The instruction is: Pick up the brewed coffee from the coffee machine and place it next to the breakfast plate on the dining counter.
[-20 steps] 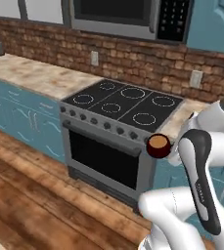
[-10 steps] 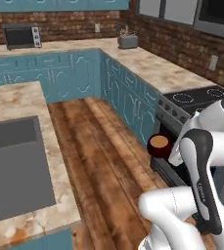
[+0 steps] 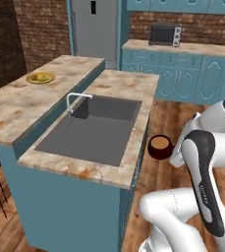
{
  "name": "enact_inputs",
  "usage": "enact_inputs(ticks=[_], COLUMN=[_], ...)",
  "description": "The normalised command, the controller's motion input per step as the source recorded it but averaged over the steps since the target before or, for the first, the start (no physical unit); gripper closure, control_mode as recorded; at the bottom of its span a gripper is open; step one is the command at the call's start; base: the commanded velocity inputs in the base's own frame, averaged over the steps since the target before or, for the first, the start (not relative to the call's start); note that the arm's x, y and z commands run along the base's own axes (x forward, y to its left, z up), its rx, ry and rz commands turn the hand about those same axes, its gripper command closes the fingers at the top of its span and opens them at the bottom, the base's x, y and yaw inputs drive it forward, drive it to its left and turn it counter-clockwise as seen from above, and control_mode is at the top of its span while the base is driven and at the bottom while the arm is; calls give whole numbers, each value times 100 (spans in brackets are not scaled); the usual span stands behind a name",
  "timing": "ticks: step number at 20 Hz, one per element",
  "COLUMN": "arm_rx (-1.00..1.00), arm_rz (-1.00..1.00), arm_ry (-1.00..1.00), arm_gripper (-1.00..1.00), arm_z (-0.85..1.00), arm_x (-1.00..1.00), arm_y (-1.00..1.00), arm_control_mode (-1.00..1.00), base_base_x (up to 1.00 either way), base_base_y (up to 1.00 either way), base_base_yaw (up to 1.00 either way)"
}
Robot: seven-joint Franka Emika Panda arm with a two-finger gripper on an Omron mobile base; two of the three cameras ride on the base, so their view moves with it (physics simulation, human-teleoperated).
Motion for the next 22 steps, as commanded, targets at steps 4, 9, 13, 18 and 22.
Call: enact_inputs(ticks=[4, 9, 13, 18, 22], arm_rx=[0, 0, 0, 0, 0], arm_rz=[0, 0, 0, 0, 0], arm_ry=[0, 0, 0, 0, 0], arm_gripper=[100, 100, 100, 100, 100], arm_z=[0, 0, 0, 0, 0], arm_x=[0, 0, 0, 0, 0], arm_y=[0, 0, 0, 0, 0], arm_control_mode=[100, 100, 100, 100, 100], base_base_x=[0, 17, 41, 75, 88], base_base_y=[89, 100, 100, 100, 100], base_base_yaw=[76, 49, 29, 11, -3])
